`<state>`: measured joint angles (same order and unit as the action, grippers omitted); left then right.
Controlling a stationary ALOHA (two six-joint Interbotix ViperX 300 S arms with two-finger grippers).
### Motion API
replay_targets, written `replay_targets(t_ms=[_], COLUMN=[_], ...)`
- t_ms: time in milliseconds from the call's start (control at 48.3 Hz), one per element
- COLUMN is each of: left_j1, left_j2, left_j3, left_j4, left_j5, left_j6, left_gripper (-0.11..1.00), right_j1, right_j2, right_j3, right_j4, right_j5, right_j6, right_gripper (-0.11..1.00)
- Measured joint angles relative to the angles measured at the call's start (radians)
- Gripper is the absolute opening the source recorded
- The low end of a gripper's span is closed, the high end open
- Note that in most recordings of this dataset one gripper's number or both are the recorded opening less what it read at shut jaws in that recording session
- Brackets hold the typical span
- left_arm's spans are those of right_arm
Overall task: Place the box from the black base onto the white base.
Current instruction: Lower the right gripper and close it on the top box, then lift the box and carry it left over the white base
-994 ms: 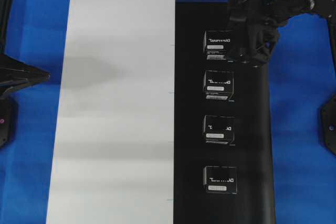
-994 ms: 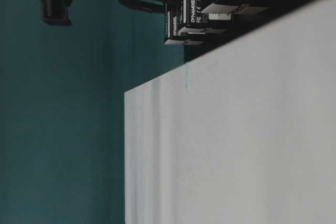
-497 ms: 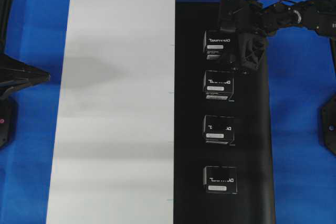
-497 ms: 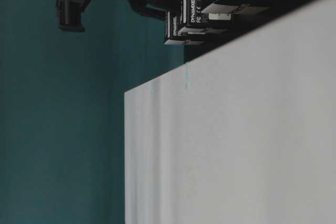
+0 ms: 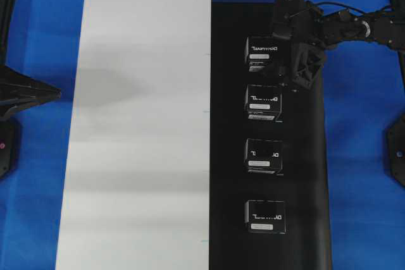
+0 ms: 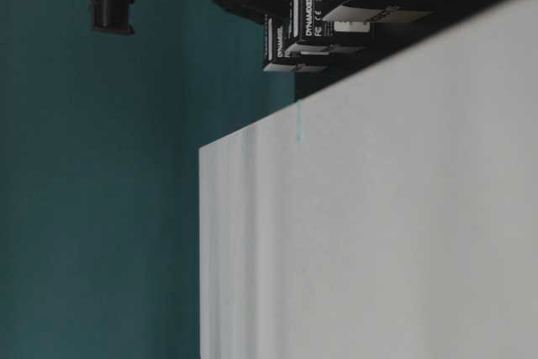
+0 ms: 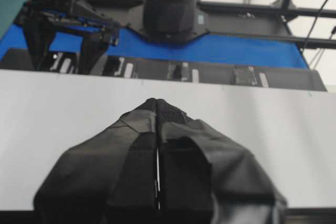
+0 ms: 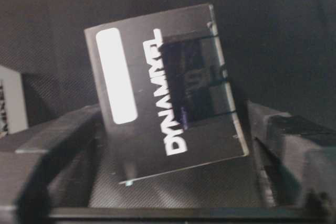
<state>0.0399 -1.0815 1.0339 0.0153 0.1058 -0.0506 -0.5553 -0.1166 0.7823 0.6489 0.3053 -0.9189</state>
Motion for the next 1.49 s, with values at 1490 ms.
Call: replay_targets(t_ms=[1490], left_j1=[0.000], left_j2=[-0.009], left_j3=[0.000], left_j4=[-0.002], left_j5=[0.000], left_j6=[-0.002], left_gripper=[-0.06], right_j1=[0.098], right_j2=[-0.029], right_j3=[-0.433], right_j4=[-0.078], right_j5=[0.362], right_j6=[0.298], right_gripper=[0.60])
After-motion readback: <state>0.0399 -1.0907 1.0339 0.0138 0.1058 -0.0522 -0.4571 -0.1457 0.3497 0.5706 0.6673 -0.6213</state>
